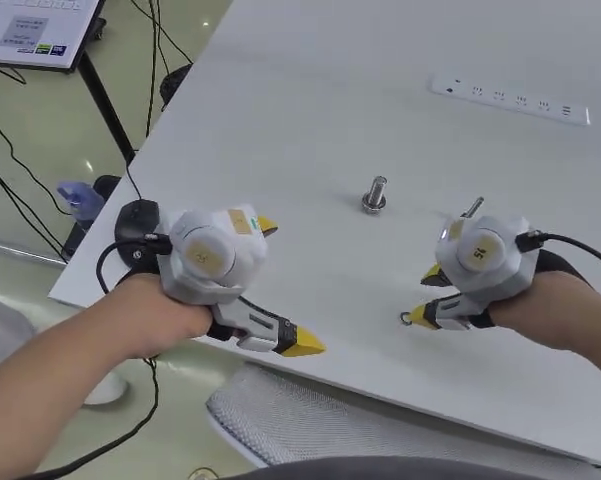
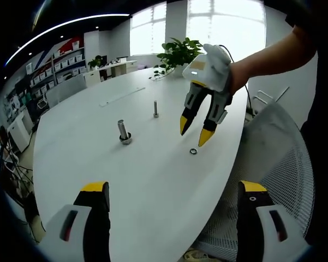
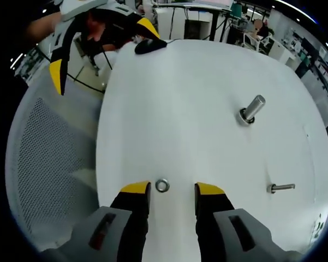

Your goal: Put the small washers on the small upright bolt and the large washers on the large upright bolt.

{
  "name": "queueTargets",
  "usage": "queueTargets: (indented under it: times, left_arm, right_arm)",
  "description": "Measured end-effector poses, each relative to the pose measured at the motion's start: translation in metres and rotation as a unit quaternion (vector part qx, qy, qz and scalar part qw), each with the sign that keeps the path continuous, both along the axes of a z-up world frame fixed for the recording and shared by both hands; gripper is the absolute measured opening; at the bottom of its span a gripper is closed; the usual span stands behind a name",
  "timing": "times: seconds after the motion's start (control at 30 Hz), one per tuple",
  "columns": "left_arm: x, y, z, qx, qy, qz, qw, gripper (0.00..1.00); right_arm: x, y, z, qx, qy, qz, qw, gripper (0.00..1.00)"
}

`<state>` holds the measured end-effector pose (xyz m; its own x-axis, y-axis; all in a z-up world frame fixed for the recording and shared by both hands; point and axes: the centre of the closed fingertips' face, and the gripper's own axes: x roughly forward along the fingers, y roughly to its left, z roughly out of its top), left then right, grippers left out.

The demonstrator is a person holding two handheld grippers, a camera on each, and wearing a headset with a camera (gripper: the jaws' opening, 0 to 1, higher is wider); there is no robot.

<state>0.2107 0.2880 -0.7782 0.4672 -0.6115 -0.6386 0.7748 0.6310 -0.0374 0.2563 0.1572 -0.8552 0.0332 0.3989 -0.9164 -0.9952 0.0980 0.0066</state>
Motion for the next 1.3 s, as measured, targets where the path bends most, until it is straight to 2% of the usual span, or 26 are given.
queueTargets:
  times: [0.07,0.17,0.4,0.53,0.73,1.07,1.3]
  left_arm:
    - [0.001,0.0,-0.001,0.006,-0.001,-0.003,1.0,0.98]
    - [0.003,0.0,-0.001,0.011,0.001,-0.004,0.9999,0.96]
    - [0.007,-0.002,0.005,0.006,-0.003,-0.003,1.0,0.96]
    - [0.008,-0.003,0.007,0.004,-0.005,-0.003,1.0,0.95]
    - [0.007,-0.004,0.006,0.0,-0.001,-0.002,1.0,0.93]
    - [0.004,-0.001,0.006,-0.008,0.002,0.006,0.9999,0.91]
    - [0.002,0.001,0.005,-0.01,0.002,0.007,0.9999,0.91]
  right_arm:
    - [-0.002,0.0,-0.01,-0.004,0.002,0.002,1.0,0.34]
    - [-0.004,0.001,-0.018,-0.007,0.006,0.002,1.0,0.33]
    - [-0.001,-0.001,-0.028,-0.027,-0.005,0.016,0.9995,0.32]
    - [0.0,0.0,-0.025,-0.028,-0.007,0.018,0.9994,0.31]
    - [-0.006,-0.001,-0.025,-0.043,-0.011,0.032,0.9985,0.24]
    - [-0.009,0.0,-0.023,-0.056,-0.007,0.03,0.998,0.19]
    - [-0.012,0.001,-0.024,-0.078,-0.013,0.033,0.9963,0.14]
